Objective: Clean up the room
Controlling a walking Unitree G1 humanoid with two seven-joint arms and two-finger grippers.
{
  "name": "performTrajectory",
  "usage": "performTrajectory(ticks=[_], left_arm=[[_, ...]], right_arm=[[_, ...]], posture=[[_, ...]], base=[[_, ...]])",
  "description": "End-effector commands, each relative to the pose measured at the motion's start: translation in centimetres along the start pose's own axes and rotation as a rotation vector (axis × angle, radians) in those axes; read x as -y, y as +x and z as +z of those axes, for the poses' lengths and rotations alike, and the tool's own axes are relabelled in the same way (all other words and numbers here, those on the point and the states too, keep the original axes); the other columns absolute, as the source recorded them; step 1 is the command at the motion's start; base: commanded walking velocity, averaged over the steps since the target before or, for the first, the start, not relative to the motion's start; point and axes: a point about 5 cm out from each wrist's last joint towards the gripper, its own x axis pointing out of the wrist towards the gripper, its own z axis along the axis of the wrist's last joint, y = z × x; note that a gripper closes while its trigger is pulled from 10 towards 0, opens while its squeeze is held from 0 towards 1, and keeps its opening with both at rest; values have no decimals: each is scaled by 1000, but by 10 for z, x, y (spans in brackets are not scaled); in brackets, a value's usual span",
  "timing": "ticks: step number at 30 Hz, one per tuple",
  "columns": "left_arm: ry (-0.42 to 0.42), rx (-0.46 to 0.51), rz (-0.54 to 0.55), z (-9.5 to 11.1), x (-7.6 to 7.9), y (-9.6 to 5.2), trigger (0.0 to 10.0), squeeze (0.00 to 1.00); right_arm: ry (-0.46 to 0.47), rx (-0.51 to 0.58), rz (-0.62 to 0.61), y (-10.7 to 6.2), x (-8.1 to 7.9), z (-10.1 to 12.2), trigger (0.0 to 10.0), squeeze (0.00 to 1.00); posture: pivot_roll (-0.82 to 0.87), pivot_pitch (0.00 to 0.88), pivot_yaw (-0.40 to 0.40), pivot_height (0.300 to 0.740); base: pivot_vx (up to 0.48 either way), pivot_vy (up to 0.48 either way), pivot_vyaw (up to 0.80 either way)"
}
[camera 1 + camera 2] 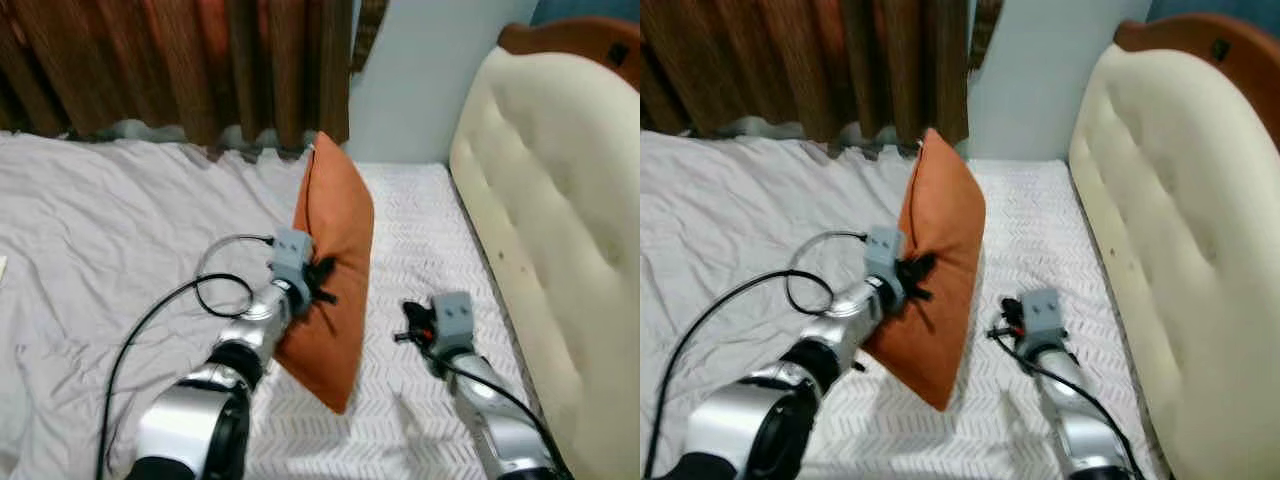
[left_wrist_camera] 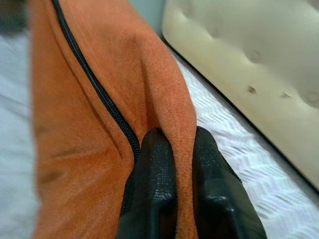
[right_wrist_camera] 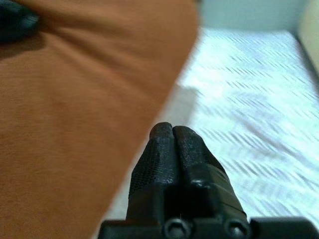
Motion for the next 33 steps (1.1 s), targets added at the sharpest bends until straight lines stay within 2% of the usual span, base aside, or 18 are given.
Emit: performTrajectory(ticks=[1,5,8,10,11,12,13,14,16,18,19,21,23,25,26,27,30,33], left_arm=[[36,74,-50,23,10,8,10000,0],[17,60,-80,18,21,11,10000,0],[5,47,-89,13,27,12,10000,0],[10,43,-78,13,27,12,10000,0],[-20,19,-61,6,23,10,10000,0],[-43,1,-49,0,21,8,10000,0],[-50,-10,-41,-3,19,7,10000,0],[-73,-46,-15,-17,15,2,10000,0],[-84,-64,-2,-24,13,-1,10000,0],[-147,-161,108,-61,0,-20,10000,0],[-147,-161,108,-61,0,-20,10000,0],[-208,-215,181,-85,-9,-35,10000,0],[-244,-248,246,-101,-21,-50,10000,0],[-243,-271,277,-110,-31,-62,10000,0],[-222,-285,289,-114,-37,-69,10000,0],[-222,-285,289,-114,-37,-69,10000,0],[-167,-274,340,-107,-56,-76,10000,0],[-150,-257,367,-102,-65,-79,10000,0]], right_arm=[[3,20,0,1,-3,5,10000,0],[4,11,-9,-5,-2,0,10000,0],[14,-5,-13,-13,-3,-3,10000,0],[24,-8,-3,-24,-5,-1,10000,0],[55,-27,6,-26,-5,-3,10000,0],[79,-40,13,-27,-5,-5,10000,0],[94,-44,19,-31,-5,-3,10000,0],[105,-54,25,-31,-3,-5,10000,0],[107,-53,28,-34,-1,-2,10000,0],[169,-76,11,-24,4,-7,10000,0],[169,-76,11,-24,4,-7,10000,0],[250,-86,-2,-18,2,-6,10000,0],[353,-59,7,-2,-8,6,10000,0],[440,-33,31,9,-18,18,10000,0],[500,-19,56,13,-24,24,10000,1000],[500,-19,56,13,-24,24,10000,1000],[548,-36,87,18,-31,23,10000,1000],[567,-56,76,19,-28,17,10000,1000]], posture=[[-231,105,-33,740],[-243,124,-25,740],[-269,175,-20,740],[-305,275,-24,740],[-322,330,-34,740],[-322,330,-34,740],[-349,386,-41,740],[-354,439,-50,740],[-360,467,-58,740],[-379,567,-84,740],[-379,567,-84,740],[-373,591,-109,740],[-338,610,-107,740],[-316,613,-106,740],[-304,608,-101,740],[-304,608,-101,740],[-283,606,-99,740],[-271,607,-98,740]], base=[[307,-364,0],[307,-365,0],[310,-364,0],[152,0,0],[0,0,0],[0,0,0],[0,0,0],[0,0,0],[0,0,0],[0,0,0],[0,0,0],[0,0,0],[0,0,0],[0,0,0],[0,0,0],[0,0,0],[0,0,0],[0,0,0]])
